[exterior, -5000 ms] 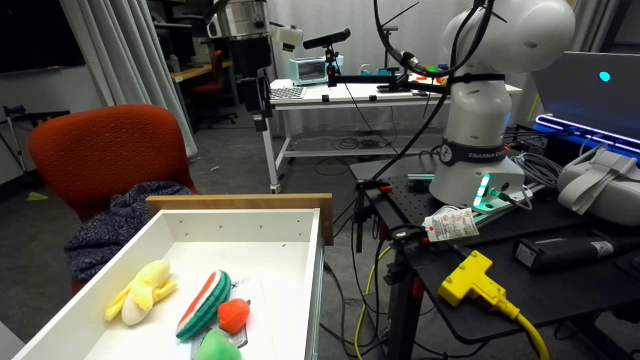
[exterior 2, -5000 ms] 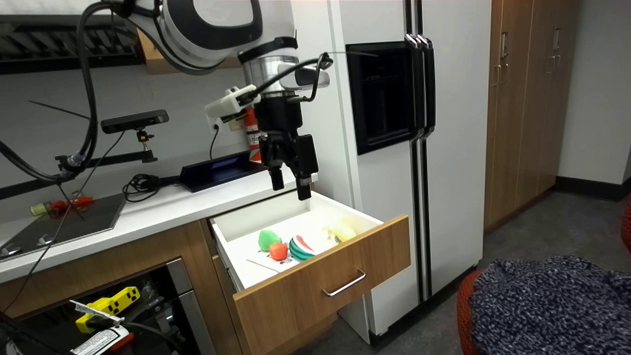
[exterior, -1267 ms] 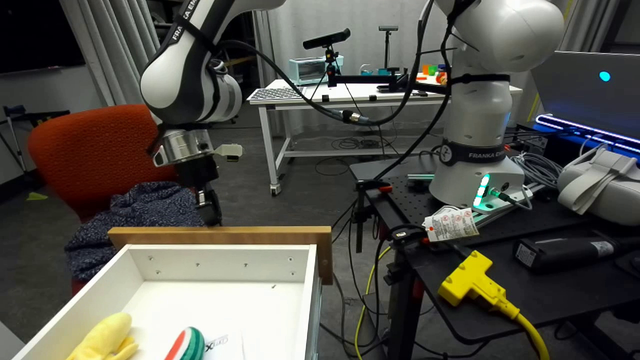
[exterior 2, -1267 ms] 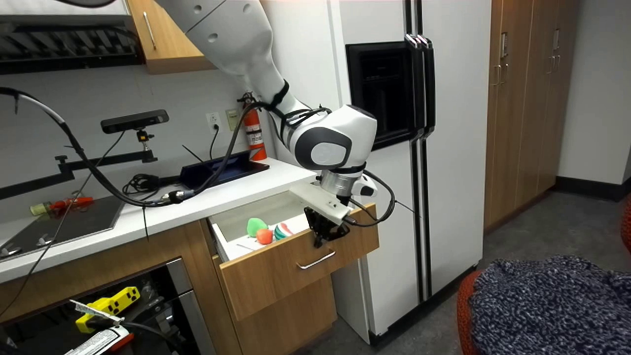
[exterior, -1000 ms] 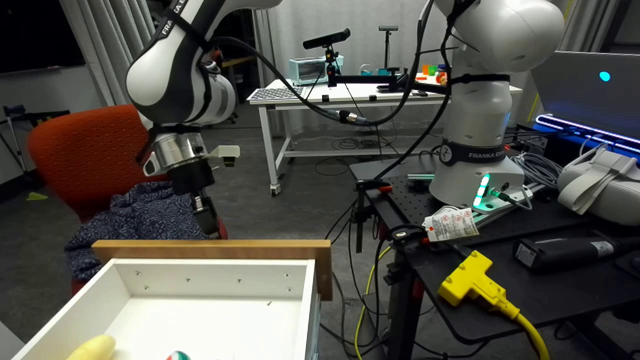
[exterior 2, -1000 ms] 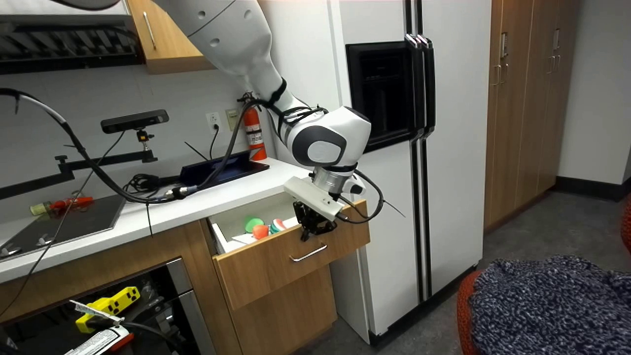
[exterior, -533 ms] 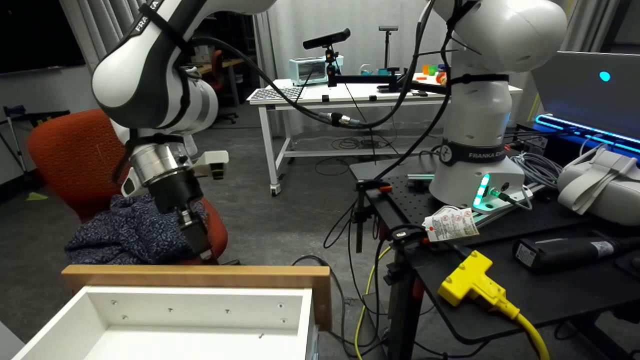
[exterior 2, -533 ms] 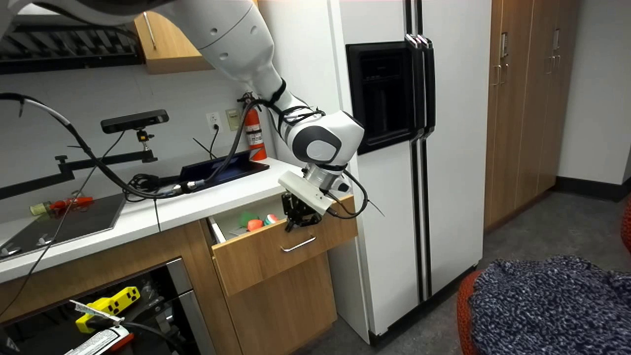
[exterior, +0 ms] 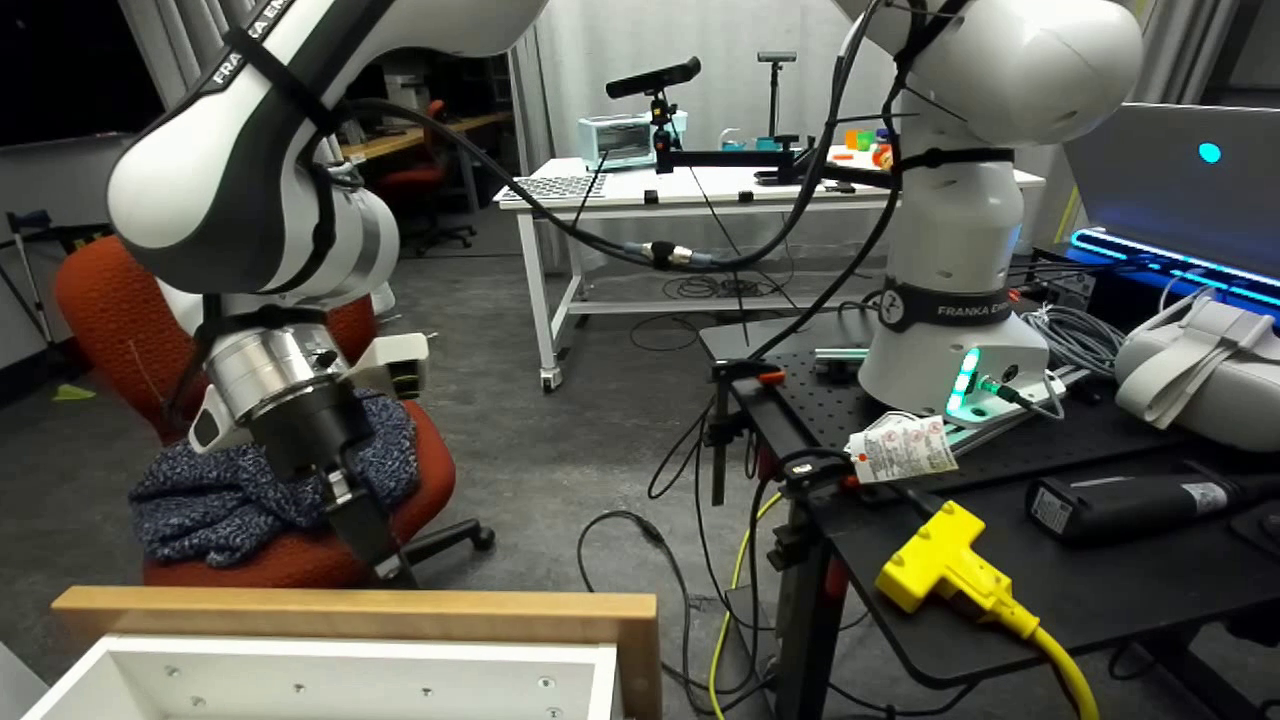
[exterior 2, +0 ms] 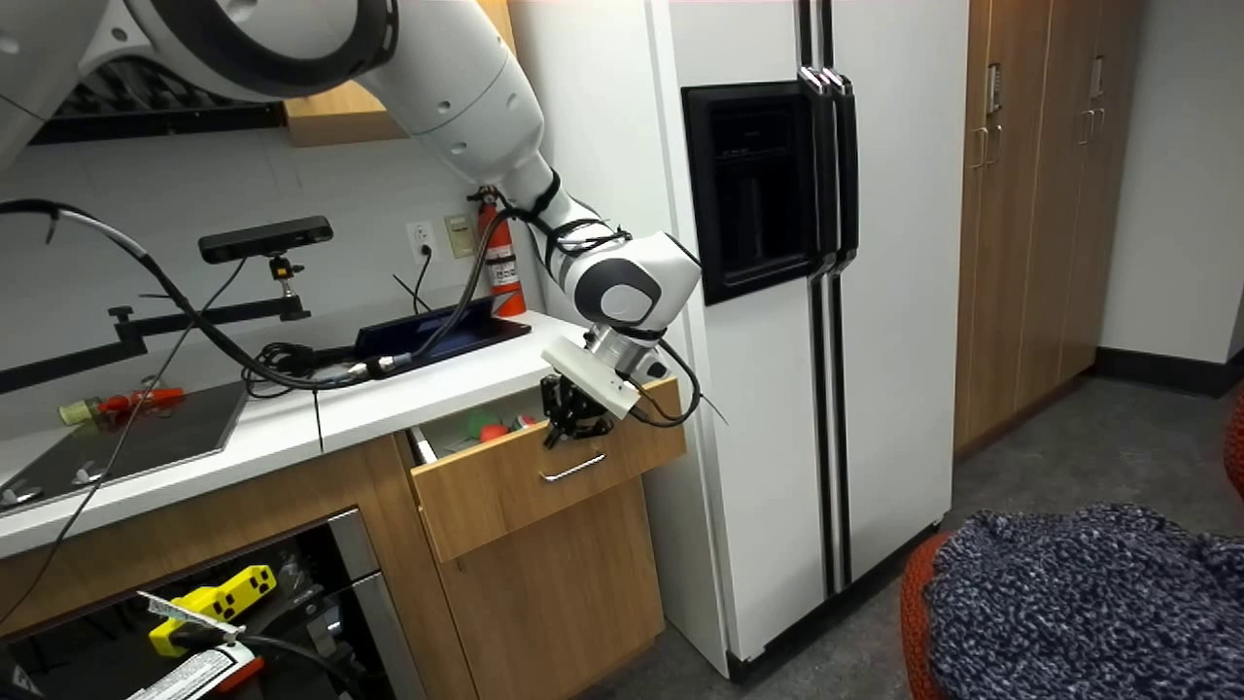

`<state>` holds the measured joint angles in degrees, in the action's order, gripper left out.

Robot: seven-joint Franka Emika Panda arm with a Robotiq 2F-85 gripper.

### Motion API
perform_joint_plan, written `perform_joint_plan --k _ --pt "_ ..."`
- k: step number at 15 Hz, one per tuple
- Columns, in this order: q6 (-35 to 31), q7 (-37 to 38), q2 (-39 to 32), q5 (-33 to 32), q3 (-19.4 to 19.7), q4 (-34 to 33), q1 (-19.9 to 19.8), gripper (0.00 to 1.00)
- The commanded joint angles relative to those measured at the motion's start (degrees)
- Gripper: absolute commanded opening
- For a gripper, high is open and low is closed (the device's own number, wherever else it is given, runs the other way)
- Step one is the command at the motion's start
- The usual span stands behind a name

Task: Close the drawer

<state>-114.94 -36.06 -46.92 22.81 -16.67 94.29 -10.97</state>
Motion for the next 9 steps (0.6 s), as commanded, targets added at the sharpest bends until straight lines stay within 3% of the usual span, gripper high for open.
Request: perform_joint_plan --k 1,9 --pt "2.45 -0.39 -3.11 2.5 -0.89 -5.09 1.44 0.0" --pt "-4.5 6.63 -4.53 4.28 -0.99 -7.09 5.0 0.0"
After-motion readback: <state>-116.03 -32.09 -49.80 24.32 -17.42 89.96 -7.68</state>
